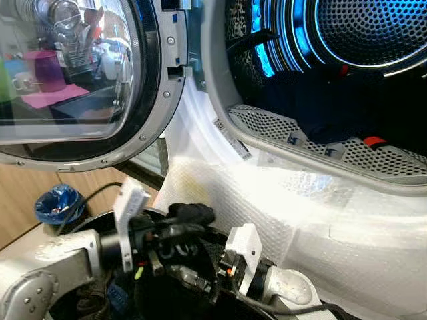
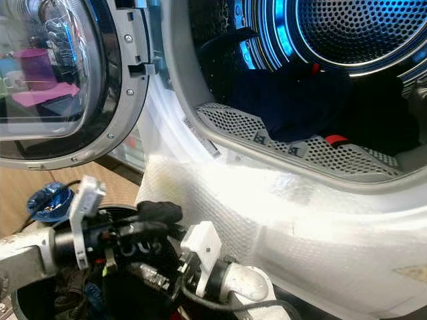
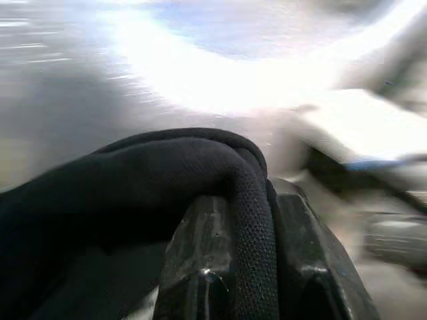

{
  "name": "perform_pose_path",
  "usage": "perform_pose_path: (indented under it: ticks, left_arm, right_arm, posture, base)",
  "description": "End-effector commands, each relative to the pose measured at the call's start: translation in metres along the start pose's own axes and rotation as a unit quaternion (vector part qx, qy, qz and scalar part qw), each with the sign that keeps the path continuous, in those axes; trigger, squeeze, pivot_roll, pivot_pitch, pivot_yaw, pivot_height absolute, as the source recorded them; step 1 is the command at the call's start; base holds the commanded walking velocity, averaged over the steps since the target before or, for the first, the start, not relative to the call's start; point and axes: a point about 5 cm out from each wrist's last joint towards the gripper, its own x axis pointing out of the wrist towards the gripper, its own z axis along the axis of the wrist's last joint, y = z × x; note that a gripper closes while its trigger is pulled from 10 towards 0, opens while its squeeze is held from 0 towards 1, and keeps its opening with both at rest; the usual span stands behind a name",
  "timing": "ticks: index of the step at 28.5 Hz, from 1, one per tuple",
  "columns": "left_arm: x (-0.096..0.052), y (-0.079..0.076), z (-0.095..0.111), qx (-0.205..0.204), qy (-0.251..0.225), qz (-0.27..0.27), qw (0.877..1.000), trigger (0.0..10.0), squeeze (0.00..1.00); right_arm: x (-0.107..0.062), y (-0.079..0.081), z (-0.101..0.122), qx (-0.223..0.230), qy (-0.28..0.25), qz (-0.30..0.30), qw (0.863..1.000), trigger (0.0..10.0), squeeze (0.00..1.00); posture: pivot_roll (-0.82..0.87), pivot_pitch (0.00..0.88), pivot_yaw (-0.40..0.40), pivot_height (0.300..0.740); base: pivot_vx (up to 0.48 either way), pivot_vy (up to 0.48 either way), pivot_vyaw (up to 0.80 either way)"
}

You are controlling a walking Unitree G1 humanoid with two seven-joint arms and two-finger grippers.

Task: Clothes washing

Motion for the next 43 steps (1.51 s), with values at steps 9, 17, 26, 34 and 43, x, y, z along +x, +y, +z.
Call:
perform_pose_path:
  ticks: [9,17,26,34,43]
  left_arm:
    - [-0.002,-0.020,0.017,0.012,-0.035,-0.066,0.997,0.0,0.00]
    - [-0.006,-0.021,0.017,0.005,-0.032,-0.065,0.997,0.0,0.00]
    - [-0.020,-0.021,0.014,-0.002,-0.022,-0.042,0.999,0.0,0.00]
    - [-0.025,-0.022,0.002,-0.019,0.001,-0.024,1.000,0.0,0.00]
    - [-0.025,-0.025,0.009,-0.010,-0.019,-0.030,0.999,0.0,0.00]
  right_arm:
    - [-0.027,-0.009,0.007,0.006,-0.004,0.032,0.999,10.0,0.00]
    - [-0.044,-0.035,0.031,0.083,-0.130,-0.041,0.987,10.0,0.00]
    - [-0.103,-0.035,0.024,0.103,-0.128,0.005,0.986,10.0,0.00]
    - [-0.127,-0.012,0.034,0.109,-0.135,0.092,0.980,10.0,0.00]
    - [-0.142,0.006,-0.045,0.071,0.202,0.140,0.967,10.0,0.00]
  posture:
    - [0.08,0.000,-0.001,0.740]
    - [0.07,0.000,0.011,0.740]
    - [0.06,0.000,0.013,0.740]
    - [0.05,0.000,0.010,0.740]
    - [0.05,0.004,0.000,0.740]
  base:
    - [0.000,0.000,0.00]
    - [0.000,0.000,0.00]
    - [0.000,0.000,0.00]
    - [0.000,0.000,0.00]
    - [0.000,0.000,0.00]
